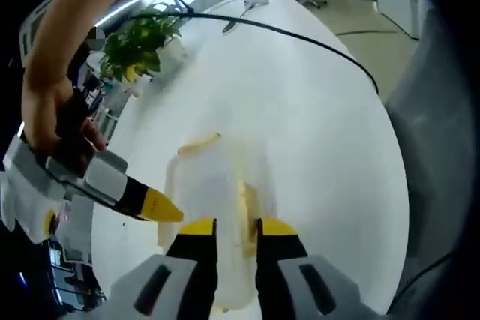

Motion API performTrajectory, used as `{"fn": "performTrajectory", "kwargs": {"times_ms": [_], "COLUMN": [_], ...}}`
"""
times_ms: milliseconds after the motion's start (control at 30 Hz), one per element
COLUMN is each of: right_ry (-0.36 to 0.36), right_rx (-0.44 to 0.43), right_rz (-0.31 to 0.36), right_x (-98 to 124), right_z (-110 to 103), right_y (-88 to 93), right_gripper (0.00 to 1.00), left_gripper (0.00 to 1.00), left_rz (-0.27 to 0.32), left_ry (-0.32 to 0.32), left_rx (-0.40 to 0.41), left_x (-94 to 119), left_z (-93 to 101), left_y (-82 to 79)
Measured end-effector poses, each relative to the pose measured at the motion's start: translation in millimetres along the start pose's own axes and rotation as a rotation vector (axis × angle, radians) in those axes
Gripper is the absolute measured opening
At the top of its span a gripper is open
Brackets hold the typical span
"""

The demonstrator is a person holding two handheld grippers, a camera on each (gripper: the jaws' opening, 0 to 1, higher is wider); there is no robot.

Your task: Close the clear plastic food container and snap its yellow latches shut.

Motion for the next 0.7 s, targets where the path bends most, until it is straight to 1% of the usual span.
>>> {"fn": "performTrajectory", "kwargs": {"times_ms": [67,133,167,200,233,267,300,333,367,500,567,600,667,700], "right_ry": [-0.008,-0.017,-0.039,-0.063,-0.07,-0.075,-0.078,-0.077,-0.079,-0.093,-0.098,-0.11,-0.125,-0.13], "right_rx": [-0.006,-0.016,-0.022,-0.057,-0.053,-0.049,-0.024,-0.006,-0.004,0.006,0.006,-0.008,-0.001,-0.003], "right_rz": [0.004,0.01,0.014,0.031,0.031,0.036,0.036,0.037,0.043,0.055,0.047,0.04,0.027,0.02], "right_x": [-0.4,-1.4,-2.5,-4.9,-6.7,-6.7,-5.7,-5.4,-4.8,-4.8,-4.7,-5.0,-5.7,-5.9], "right_z": [1.3,1.4,0.6,-1.1,-0.2,-0.7,-0.7,-2.8,-3.2,-2.7,-2.0,0.1,2.2,3.5], "right_y": [0.4,1.3,1.4,0.6,0.5,1.0,1.0,1.6,2.6,4.1,3.2,2.7,1.1,0.2], "right_gripper": [0.26,0.27,0.29,0.33,0.34,0.34,0.34,0.33,0.32,0.29,0.29,0.28,0.27,0.25], "left_gripper": [0.1,0.08,0.09,0.09,0.09,0.1,0.1,0.1,0.1,0.11,0.11,0.11,0.12,0.13], "left_rz": [0.004,-0.01,-0.01,-0.009,-0.007,0.008,0.009,0.008,0.002,-0.017,-0.021,-0.023,-0.026,-0.028], "left_ry": [-0.005,-0.018,-0.031,-0.031,-0.027,-0.013,-0.011,-0.014,-0.018,-0.019,-0.018,-0.014,-0.013,-0.017], "left_rx": [0.008,-0.002,-0.048,-0.011,0.003,-0.001,0.012,0.001,-0.021,-0.038,-0.05,-0.054,-0.077,-0.088], "left_x": [0.0,-0.6,-2.1,-1.3,-1.9,-1.6,-1.6,-1.8,-2.1,-1.9,-2.0,-2.3,-3.6,-5.1], "left_z": [0.0,2.1,1.4,2.9,2.6,0.4,-0.4,1.0,2.2,2.6,2.5,2.0,1.6,2.6], "left_y": [0.1,-1.5,-3.6,-3.5,-2.7,-0.8,-0.3,-0.7,-1.7,-4.6,-5.0,-4.8,-5.4,-5.7]}}
Point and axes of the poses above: the point that each gripper's makers call its tool centre point, and the gripper's own axes: x roughly backward along the fingers, z roughly to its right, y roughly out of its underside, the point moved 9 cm from there along x, roughly backward along the fingers, and after that the axes turned 5 degrees about -x, right-handed, at the moved point
